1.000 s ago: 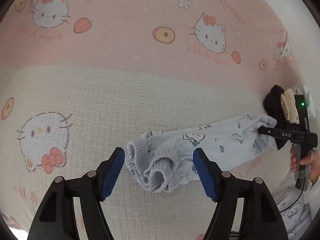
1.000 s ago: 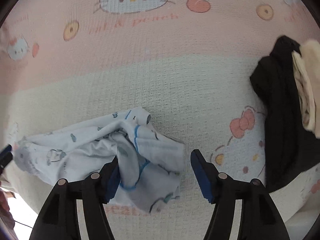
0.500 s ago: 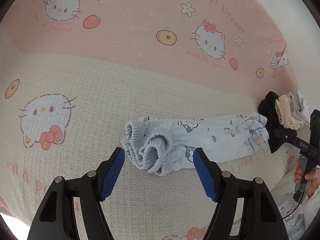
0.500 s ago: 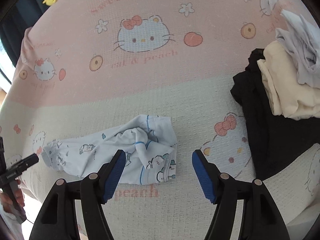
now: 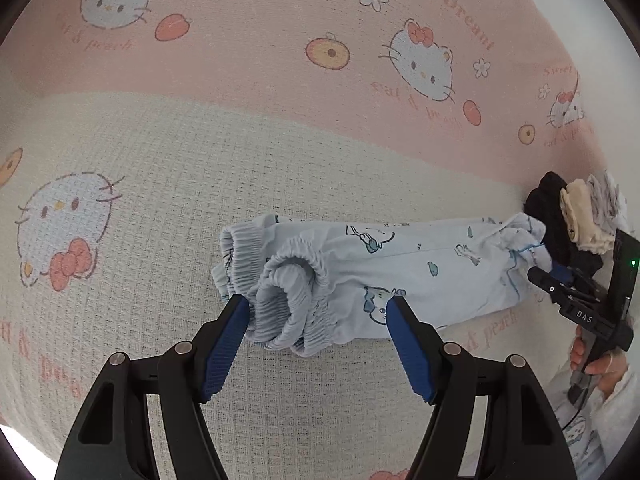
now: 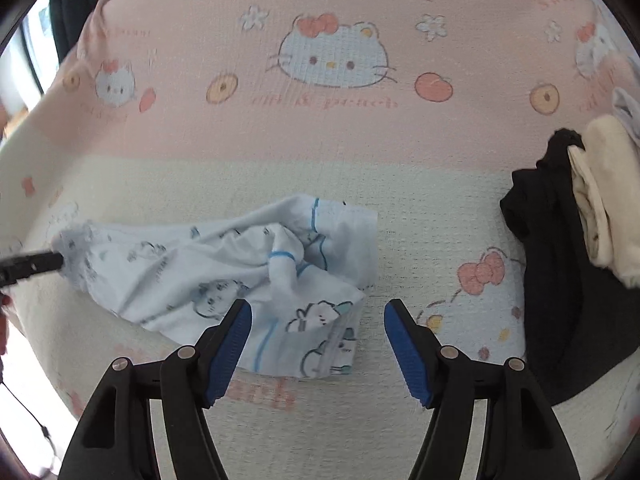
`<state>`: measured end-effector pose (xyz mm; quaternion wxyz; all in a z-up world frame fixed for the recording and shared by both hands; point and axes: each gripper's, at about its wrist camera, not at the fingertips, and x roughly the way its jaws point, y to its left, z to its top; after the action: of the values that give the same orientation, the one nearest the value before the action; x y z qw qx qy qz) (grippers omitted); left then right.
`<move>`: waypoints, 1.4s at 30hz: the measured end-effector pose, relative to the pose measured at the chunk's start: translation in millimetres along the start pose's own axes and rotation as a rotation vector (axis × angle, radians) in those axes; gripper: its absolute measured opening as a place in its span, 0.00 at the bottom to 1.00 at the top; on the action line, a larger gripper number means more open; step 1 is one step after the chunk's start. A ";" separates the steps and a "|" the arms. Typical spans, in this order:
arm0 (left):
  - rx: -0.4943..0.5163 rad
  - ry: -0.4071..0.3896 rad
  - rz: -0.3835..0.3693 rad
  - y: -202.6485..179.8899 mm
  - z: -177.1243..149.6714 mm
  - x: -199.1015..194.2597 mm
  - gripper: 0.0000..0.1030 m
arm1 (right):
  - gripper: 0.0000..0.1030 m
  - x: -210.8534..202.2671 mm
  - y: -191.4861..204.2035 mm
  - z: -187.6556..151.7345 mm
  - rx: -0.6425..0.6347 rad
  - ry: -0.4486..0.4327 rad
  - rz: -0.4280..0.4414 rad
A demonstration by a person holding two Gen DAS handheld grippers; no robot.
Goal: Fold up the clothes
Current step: 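Open both grippers and release the folded pajama on the blanket, then pinch the waistband with the left gripper while the right gripper pinches the piped edge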
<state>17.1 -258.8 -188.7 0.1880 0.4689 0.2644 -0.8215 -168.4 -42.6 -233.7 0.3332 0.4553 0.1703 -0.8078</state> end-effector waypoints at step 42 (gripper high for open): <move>-0.236 -0.136 0.017 42.2 12.3 -12.2 0.43 | 0.58 60.0 -65.0 30.9 0.450 -0.013 0.155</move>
<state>38.3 -298.9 -183.8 0.2663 0.3890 0.3417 -0.8130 -254.4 -36.7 -270.2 0.2853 0.5246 -0.0516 -0.8005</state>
